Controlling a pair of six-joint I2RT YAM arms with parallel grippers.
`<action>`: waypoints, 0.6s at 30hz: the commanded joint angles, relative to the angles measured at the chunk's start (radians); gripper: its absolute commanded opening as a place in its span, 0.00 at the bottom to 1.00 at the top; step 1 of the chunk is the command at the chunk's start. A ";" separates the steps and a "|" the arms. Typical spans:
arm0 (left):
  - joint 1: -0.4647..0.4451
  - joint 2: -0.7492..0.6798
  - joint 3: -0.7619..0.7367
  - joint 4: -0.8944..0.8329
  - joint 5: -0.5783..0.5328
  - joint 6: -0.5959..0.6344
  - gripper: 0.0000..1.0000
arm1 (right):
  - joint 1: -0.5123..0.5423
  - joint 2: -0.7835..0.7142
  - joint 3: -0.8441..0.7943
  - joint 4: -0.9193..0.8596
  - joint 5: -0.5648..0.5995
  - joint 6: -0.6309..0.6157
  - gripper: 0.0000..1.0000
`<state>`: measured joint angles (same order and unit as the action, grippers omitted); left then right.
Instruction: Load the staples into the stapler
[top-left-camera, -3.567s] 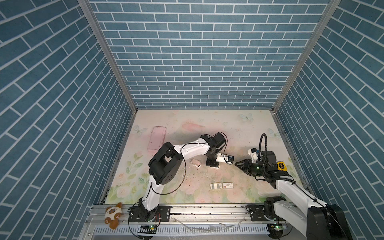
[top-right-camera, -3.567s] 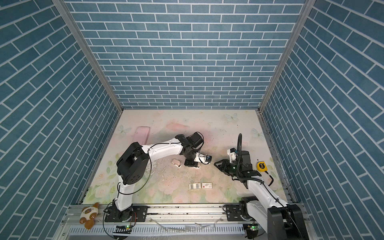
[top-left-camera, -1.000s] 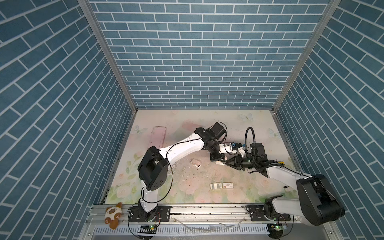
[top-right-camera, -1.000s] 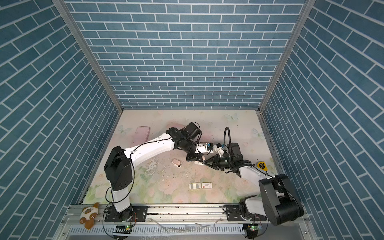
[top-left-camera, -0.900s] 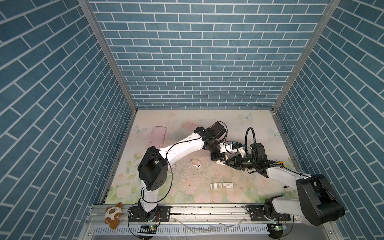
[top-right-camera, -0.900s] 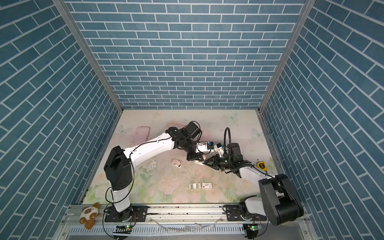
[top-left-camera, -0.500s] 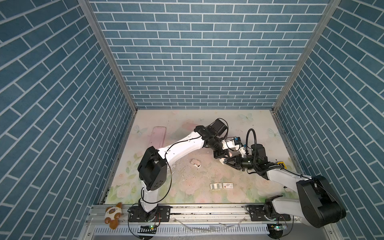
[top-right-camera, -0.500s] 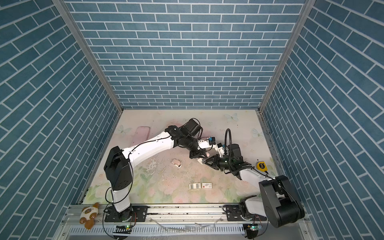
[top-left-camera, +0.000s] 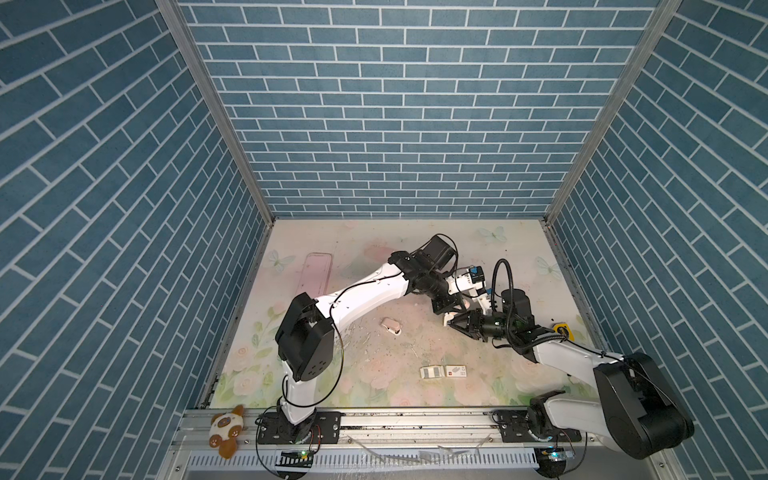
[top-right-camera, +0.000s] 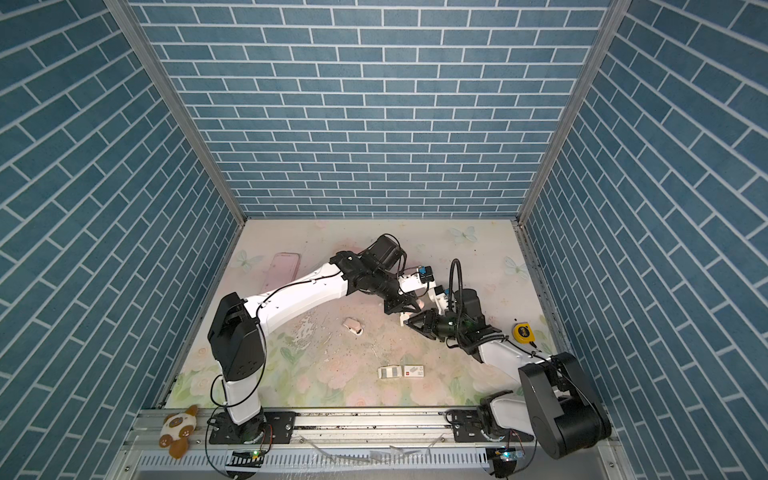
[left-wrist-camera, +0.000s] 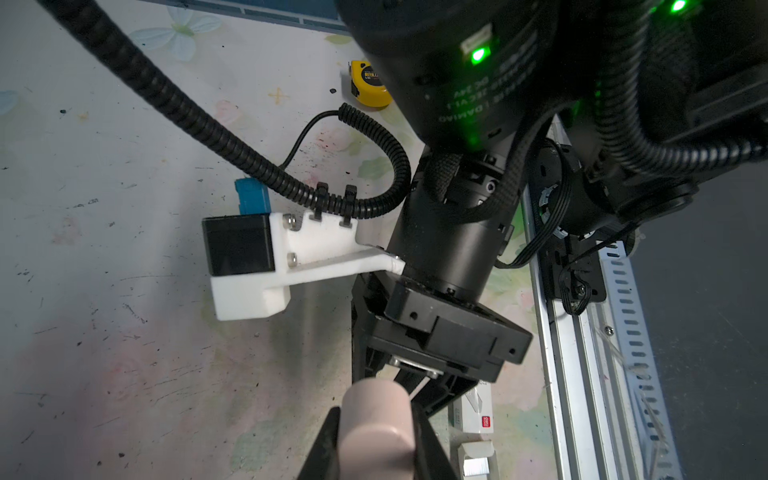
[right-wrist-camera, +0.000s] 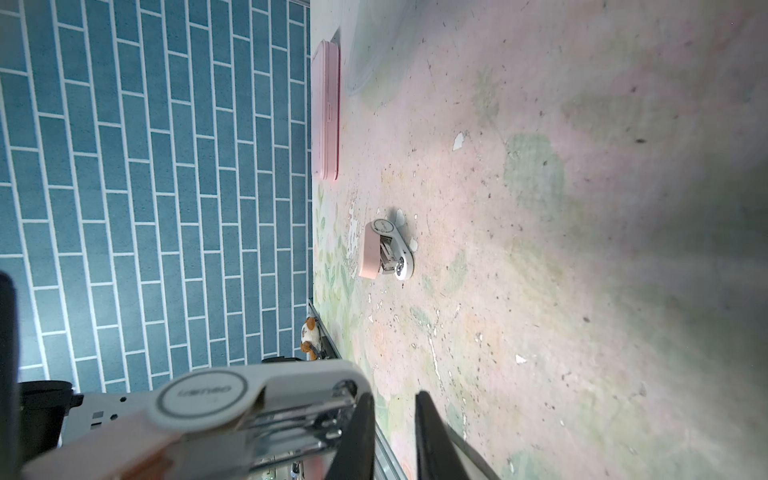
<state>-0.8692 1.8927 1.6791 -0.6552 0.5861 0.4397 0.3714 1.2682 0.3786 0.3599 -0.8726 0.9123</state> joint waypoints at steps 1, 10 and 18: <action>0.002 0.018 0.013 0.004 -0.005 -0.007 0.00 | 0.007 -0.030 -0.010 0.021 0.011 -0.001 0.22; 0.086 -0.023 -0.025 -0.060 0.067 0.058 0.00 | -0.007 -0.115 0.003 -0.183 0.149 -0.104 0.37; 0.204 -0.020 -0.027 -0.172 0.327 0.102 0.00 | -0.022 -0.214 -0.030 -0.030 0.017 -0.106 0.44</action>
<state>-0.6838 1.8923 1.6535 -0.7502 0.7719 0.5014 0.3523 1.0924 0.3645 0.2256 -0.7734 0.8230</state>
